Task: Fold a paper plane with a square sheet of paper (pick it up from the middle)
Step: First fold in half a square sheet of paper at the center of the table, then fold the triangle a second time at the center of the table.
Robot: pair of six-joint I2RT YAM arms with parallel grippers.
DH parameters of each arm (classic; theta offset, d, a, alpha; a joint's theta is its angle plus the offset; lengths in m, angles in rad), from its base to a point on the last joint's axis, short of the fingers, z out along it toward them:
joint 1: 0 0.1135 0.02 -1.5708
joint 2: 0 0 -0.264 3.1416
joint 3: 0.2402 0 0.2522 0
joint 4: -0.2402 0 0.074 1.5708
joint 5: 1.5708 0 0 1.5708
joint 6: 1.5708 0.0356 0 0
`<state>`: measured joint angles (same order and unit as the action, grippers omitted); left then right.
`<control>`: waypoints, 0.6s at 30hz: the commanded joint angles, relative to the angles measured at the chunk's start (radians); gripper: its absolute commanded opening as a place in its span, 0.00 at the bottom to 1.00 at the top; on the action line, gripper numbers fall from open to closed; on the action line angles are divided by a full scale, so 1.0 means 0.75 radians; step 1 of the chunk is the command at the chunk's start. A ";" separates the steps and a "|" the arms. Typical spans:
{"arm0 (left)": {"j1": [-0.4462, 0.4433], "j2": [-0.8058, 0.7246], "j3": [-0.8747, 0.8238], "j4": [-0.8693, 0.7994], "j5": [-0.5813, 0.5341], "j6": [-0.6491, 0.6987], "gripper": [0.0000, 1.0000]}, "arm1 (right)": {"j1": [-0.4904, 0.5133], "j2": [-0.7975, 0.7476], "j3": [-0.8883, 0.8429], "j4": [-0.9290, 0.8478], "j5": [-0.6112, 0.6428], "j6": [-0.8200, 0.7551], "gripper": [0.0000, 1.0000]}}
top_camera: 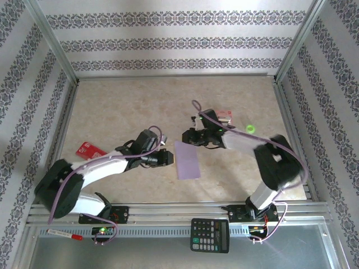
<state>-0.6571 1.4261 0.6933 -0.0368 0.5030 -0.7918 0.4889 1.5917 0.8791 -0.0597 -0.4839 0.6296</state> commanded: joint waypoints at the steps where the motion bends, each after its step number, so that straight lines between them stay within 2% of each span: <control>1: 0.011 0.184 0.138 0.032 0.006 0.045 0.18 | -0.046 -0.188 -0.128 -0.276 0.154 -0.094 0.26; 4: 0.031 0.337 0.233 0.031 0.034 0.077 0.14 | -0.025 -0.390 -0.243 -0.433 0.248 -0.080 0.32; 8: 0.055 0.485 0.307 0.038 0.082 0.115 0.09 | 0.052 -0.568 -0.423 -0.406 0.247 0.064 0.37; 13: 0.069 0.573 0.334 0.027 0.108 0.148 0.04 | 0.204 -0.514 -0.508 -0.216 0.232 0.234 0.41; 18: 0.078 0.601 0.316 0.028 0.113 0.163 0.02 | 0.244 -0.443 -0.531 -0.147 0.278 0.304 0.42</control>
<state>-0.6071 1.8481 0.9298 -0.0097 0.5797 -0.7040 0.6594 1.2480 0.4942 -0.2268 -0.3191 0.7914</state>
